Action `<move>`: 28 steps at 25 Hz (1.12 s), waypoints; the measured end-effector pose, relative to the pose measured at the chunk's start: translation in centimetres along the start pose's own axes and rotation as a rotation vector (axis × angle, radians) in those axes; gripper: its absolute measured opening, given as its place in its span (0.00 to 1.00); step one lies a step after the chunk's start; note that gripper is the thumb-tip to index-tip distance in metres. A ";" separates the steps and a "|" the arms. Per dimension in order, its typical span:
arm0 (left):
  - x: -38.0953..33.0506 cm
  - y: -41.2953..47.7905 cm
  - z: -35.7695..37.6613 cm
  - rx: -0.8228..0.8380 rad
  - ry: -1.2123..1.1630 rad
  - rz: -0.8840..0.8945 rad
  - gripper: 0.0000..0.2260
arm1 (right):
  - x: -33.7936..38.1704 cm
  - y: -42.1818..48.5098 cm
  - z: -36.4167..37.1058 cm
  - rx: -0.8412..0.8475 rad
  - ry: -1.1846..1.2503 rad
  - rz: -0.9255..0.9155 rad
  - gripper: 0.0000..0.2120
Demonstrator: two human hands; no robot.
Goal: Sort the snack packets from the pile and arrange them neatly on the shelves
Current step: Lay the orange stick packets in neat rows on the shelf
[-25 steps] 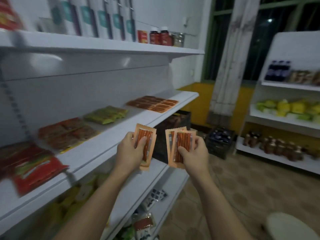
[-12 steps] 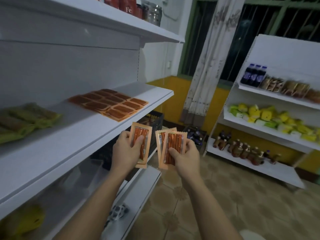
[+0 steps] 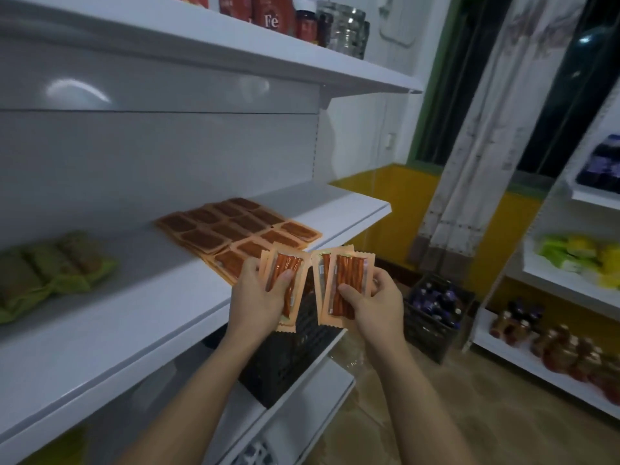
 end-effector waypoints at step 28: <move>4.1 18.5 -0.5 -0.736 0.309 -0.374 0.21 | -0.9 28.3 23.3 0.819 -0.019 -0.013 0.14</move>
Point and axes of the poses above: each hand's wrist, its own y-axis towards the middle knuckle, its own z-axis out of the palm, x = y × z, the point moved 3 cm from there along y, towards the middle knuckle, and after that the axes turned 9 degrees about -x, right-handed, at the moved point
